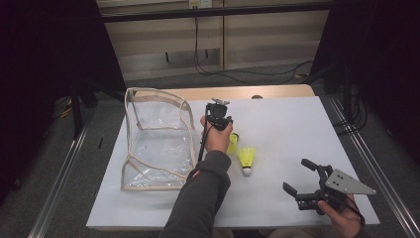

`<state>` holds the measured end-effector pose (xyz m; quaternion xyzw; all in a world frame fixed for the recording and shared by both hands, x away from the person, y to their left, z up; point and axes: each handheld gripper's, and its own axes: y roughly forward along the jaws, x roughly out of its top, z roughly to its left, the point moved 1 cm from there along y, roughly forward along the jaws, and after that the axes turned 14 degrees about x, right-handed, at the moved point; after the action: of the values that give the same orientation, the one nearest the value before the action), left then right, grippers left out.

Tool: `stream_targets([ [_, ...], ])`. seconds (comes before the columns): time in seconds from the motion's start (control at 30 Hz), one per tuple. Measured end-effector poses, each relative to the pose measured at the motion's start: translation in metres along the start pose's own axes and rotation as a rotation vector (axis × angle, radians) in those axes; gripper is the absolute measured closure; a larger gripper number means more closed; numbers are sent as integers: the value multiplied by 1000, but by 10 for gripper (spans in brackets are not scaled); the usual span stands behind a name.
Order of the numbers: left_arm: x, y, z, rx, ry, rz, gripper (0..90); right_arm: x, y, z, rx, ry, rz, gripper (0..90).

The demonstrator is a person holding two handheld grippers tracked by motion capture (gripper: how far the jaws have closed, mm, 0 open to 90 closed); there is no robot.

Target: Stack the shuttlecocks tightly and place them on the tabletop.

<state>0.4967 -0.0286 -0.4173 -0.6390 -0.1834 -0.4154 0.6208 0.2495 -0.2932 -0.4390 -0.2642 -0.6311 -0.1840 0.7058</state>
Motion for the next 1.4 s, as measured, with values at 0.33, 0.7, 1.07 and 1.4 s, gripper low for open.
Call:
stream_targets([
  [0.33,0,1,0,-3,-11,-1,689,0,0,0,0,-1,-2,12],
  [0.7,1,-1,0,-2,-27,-1,639,0,0,0,0,3,3,13],
  [1.07,4,-8,0,2,-61,-29,504,0,0,1,-1,3,3,13],
  [1.4,8,-23,-7,-52,-81,-44,330,0,1,1,-1,2,5,12],
])
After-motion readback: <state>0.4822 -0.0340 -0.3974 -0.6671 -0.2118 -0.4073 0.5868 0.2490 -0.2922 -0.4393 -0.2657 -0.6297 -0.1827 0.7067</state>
